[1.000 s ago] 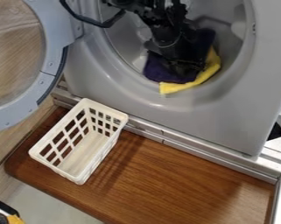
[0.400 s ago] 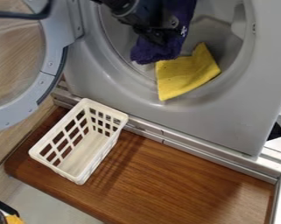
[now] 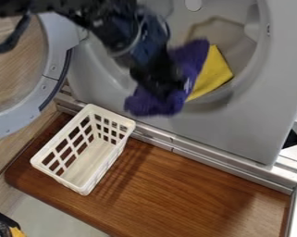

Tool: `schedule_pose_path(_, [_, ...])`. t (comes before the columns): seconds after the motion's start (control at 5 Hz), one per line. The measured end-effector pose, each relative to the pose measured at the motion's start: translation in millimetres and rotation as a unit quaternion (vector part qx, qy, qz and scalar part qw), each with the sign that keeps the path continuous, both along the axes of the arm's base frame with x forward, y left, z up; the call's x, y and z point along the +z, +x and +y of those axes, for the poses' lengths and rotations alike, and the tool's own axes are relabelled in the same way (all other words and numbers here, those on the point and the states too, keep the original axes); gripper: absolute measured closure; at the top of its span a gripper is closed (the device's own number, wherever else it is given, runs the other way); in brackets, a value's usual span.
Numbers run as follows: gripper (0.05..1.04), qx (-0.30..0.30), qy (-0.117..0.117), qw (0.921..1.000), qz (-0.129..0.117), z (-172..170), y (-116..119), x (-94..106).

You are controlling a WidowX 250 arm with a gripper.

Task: Take the violet cloth out of the washing machine and put it on the table

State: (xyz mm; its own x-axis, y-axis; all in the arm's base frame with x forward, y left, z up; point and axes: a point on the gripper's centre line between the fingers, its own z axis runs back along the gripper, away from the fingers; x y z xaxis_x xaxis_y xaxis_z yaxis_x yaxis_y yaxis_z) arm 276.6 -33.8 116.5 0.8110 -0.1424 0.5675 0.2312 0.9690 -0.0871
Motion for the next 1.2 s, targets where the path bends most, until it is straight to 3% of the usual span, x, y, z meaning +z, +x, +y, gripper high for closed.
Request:
schedule_pose_path(0.2, [1.012,-0.005,0.011,0.9981,0.06,-7,-30,-22.2])
schedule_pose_path(0.4, [1.012,-0.014,0.024,0.9954,0.092,-12,-48,-39.0])
schedule_pose_path(0.6, [1.012,-0.027,0.057,0.9915,0.114,-21,-61,-60.2])
schedule_pose_path(0.8, [1.012,-0.037,0.082,0.9865,0.137,-24,-57,-92.8])
schedule_pose_path(1.2, [1.012,-0.045,0.106,0.9819,0.151,-26,-40,-128.9])
